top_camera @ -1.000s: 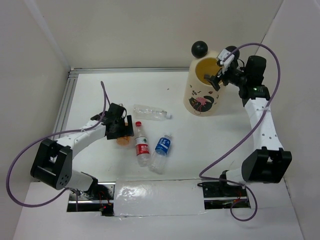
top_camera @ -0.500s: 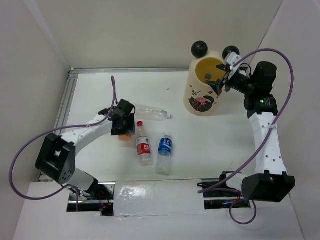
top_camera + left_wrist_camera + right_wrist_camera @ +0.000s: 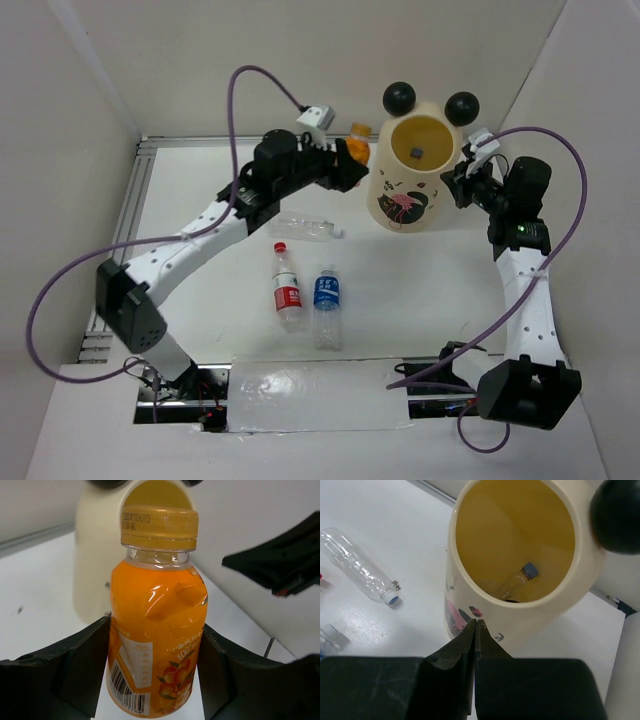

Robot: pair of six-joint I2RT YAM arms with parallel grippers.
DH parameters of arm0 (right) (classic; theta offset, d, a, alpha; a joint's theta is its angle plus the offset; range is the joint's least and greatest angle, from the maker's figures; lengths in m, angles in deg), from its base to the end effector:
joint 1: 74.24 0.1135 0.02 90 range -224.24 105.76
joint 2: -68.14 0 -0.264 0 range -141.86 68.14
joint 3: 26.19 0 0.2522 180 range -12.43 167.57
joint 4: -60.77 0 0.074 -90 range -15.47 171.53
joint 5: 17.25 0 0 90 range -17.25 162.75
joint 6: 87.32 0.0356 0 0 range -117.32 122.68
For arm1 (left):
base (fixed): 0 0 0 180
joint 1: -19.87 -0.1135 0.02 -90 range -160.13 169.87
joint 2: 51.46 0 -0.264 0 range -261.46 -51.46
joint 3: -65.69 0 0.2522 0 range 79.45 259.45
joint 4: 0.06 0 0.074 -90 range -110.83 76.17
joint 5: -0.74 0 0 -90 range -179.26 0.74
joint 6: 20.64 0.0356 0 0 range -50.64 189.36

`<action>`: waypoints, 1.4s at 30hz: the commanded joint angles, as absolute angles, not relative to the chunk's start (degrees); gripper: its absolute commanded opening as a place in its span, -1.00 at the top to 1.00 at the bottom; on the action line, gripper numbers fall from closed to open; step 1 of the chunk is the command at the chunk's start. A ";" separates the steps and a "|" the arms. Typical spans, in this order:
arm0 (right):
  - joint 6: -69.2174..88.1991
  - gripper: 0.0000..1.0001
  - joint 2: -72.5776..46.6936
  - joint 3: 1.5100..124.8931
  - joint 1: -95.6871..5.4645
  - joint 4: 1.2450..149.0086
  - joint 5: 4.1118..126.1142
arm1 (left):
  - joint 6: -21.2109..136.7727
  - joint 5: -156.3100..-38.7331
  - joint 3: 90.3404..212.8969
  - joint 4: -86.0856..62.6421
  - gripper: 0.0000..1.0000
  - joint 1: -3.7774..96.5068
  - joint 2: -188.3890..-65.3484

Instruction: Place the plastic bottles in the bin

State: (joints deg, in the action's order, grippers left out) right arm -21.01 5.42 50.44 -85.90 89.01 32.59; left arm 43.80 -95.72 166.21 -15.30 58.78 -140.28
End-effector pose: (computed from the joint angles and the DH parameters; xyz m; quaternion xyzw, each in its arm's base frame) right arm 0.2415 -0.0264 0.3837 -0.2872 0.7156 0.0834 0.6312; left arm 0.2859 -0.2359 0.4218 0.1229 0.7180 -0.3995 0.5565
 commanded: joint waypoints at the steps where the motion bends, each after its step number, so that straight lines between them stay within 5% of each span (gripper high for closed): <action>1: -19.65 0.93 8.99 48.74 -86.37 85.69 36.54 | 47.12 -101.74 171.46 1.62 0.94 59.68 -148.65; 6: -19.65 0.93 12.94 45.05 -87.60 86.84 38.74 | 47.65 -96.21 175.60 18.92 0.92 63.01 -156.04; 15: -19.65 0.93 17.86 38.64 -88.12 87.98 42.87 | 50.90 -88.83 187.72 24.94 0.72 67.67 -167.38; 16: -19.04 0.93 17.87 38.63 -88.12 87.98 42.87 | 51.77 -87.78 189.04 24.33 0.52 67.68 -169.57; 19: -18.42 0.93 19.18 37.23 -88.12 87.98 44.10 | 54.85 -82.51 192.29 23.09 0.48 68.91 -172.48; 37: -15.25 0.88 25.86 31.60 -88.12 88.51 44.63 | 62.59 -71.15 210.49 17.20 -0.99 71.19 -187.25; 42: -16.38 0.76 25.86 31.60 -88.12 89.03 43.32 | 64.08 -71.77 207.88 17.73 -0.99 72.42 -183.23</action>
State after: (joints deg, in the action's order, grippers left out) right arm -16.18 24.94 31.90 -87.78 89.36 44.46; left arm 61.59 -72.53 208.07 13.59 70.93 -188.04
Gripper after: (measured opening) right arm 0.111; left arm 0.993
